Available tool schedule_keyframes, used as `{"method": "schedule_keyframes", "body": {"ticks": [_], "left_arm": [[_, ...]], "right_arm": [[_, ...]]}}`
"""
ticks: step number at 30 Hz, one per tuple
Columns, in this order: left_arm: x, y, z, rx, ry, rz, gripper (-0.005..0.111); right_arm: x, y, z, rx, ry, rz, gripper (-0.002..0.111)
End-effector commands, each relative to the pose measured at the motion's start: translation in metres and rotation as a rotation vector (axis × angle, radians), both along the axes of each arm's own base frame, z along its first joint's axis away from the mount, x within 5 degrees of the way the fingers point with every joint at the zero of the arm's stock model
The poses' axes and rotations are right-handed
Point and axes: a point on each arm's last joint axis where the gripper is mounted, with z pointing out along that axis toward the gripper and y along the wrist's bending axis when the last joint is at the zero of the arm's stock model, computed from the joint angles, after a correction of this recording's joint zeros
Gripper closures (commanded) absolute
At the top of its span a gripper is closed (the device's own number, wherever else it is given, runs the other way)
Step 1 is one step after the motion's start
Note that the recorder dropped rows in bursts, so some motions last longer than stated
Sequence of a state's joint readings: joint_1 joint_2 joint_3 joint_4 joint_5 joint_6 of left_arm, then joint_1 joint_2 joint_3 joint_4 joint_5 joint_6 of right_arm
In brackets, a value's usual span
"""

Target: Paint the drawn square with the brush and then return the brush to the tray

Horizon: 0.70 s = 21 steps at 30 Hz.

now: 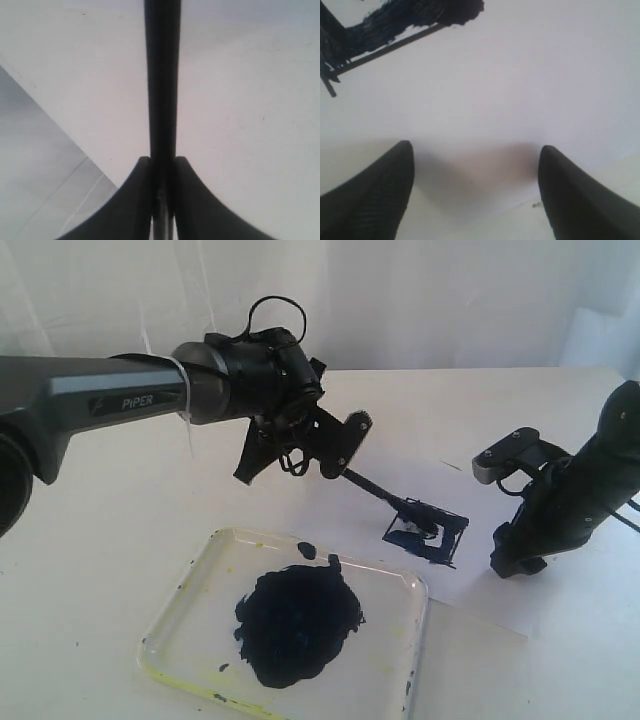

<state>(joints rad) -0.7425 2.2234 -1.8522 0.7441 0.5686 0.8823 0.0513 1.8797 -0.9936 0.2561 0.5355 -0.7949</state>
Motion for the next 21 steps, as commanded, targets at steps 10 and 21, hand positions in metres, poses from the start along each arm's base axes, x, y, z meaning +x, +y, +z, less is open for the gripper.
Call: {"method": "schedule_keyframes", "body": {"ticks": [10,21], "left_arm": [[-0.008,-0.014,-0.008,0.078,-0.009,-0.033,0.107],[-0.002,-0.007,-0.006,0.157,-0.083,0.005,0.107]], "right_arm": [[-0.002,-0.002,-0.007,-0.018,0.023,0.016,0.042],[-0.002,-0.002,-0.007,-0.018,0.023,0.016,0.042]]}}
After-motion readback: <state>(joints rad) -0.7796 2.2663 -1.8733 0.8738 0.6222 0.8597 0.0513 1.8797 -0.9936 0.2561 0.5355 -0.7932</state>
